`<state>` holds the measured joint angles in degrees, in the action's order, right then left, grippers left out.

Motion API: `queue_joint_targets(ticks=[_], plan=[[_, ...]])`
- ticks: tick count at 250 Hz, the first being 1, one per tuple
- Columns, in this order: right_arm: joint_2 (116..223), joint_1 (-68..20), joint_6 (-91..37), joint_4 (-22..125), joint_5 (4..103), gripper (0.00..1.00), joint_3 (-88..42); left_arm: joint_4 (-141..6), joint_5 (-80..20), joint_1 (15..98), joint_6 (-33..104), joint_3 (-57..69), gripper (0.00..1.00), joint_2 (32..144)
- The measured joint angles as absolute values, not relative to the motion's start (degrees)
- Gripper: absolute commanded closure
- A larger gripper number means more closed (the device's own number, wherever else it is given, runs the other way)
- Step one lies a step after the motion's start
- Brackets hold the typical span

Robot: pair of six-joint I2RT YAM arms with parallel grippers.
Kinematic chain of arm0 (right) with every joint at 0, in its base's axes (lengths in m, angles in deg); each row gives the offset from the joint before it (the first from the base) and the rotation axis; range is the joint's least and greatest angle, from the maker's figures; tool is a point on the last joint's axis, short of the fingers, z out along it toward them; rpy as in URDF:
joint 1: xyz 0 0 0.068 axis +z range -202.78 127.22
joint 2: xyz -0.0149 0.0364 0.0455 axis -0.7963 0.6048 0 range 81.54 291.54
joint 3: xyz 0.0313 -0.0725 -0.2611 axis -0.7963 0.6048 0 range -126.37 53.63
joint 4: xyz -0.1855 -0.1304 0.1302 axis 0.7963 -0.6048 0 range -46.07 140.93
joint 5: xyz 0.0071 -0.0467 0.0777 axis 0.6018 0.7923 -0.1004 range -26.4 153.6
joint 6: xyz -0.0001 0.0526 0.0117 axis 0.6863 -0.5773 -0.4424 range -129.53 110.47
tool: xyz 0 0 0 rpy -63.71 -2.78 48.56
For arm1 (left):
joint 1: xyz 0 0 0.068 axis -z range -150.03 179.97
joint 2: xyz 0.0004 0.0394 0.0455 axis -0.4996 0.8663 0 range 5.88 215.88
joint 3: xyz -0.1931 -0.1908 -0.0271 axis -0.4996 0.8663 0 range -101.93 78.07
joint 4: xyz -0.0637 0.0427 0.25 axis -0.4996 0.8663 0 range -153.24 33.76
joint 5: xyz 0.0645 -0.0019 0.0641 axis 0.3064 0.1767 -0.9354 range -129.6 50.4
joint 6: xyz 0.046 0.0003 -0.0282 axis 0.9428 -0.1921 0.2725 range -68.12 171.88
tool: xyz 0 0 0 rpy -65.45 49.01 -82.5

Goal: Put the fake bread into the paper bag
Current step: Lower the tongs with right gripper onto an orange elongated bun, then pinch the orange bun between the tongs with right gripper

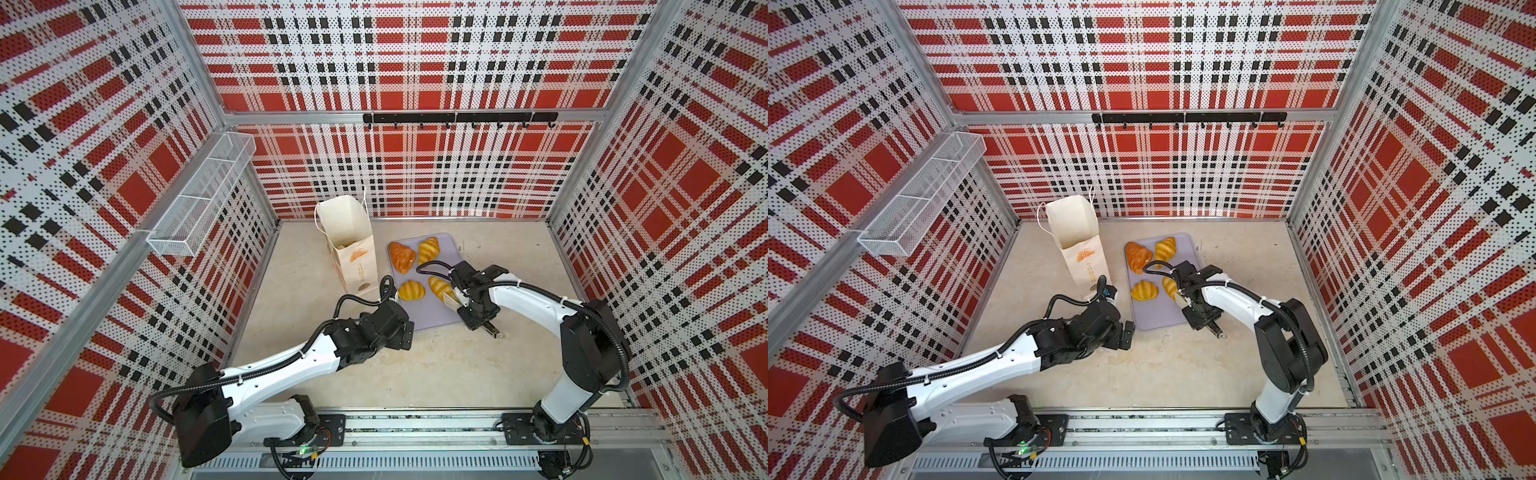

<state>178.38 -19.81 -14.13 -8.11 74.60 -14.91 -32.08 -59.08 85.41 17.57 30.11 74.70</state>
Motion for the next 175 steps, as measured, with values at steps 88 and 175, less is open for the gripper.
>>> queue_joint_targets(ticks=[88,175], plan=[[178.2,-19.4,-15.1,-6.6,74.9,0.49,-14.8,-32.4,-59.1,86.0,17.6,30.1,0.01,74.9],[180.9,-19.4,-14.7,-5.2,75.3,0.48,-15.9,-32.7,-58.1,87.3,17.6,30.1,0.00,76.4]])
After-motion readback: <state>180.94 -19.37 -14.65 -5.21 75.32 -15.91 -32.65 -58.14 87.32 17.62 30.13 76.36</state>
